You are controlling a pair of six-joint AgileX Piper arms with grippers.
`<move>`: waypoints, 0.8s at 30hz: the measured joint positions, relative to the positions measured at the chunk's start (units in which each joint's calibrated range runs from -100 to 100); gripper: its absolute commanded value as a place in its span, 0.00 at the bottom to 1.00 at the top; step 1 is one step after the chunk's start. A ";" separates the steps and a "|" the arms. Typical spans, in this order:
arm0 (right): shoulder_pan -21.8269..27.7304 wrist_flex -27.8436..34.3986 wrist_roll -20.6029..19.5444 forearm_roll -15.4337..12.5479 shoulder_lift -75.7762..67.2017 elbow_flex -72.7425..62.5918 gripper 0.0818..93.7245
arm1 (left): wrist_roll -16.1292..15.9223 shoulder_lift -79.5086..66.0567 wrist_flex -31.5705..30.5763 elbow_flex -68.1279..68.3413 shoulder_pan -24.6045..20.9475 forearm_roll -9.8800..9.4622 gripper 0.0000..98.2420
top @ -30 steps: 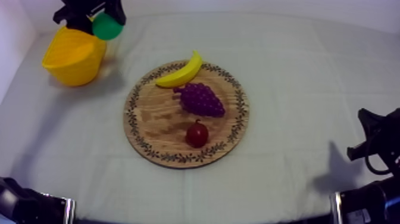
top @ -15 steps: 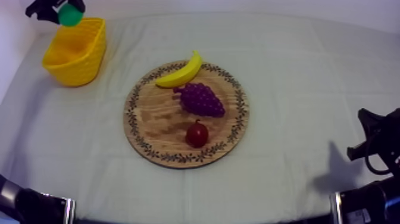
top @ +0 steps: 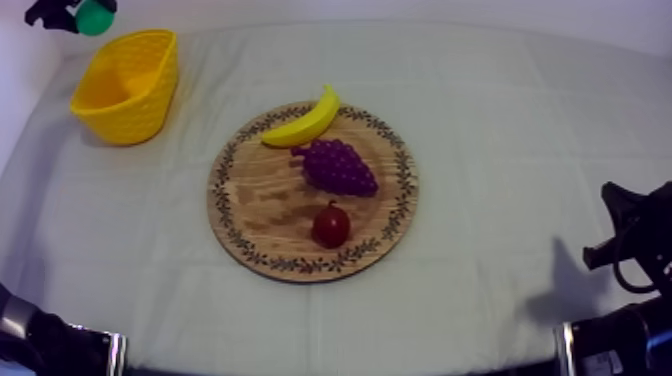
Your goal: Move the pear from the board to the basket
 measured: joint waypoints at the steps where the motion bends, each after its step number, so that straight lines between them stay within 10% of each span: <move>1: 0.00 0.00 0.00 0.00 0.00 0.00 0.00 | 0.00 0.49 0.00 -0.12 -0.09 0.00 0.61; 24: 0.00 0.00 0.00 0.00 0.00 0.00 0.00 | -1.25 24.05 -3.51 -7.85 -1.53 1.39 0.62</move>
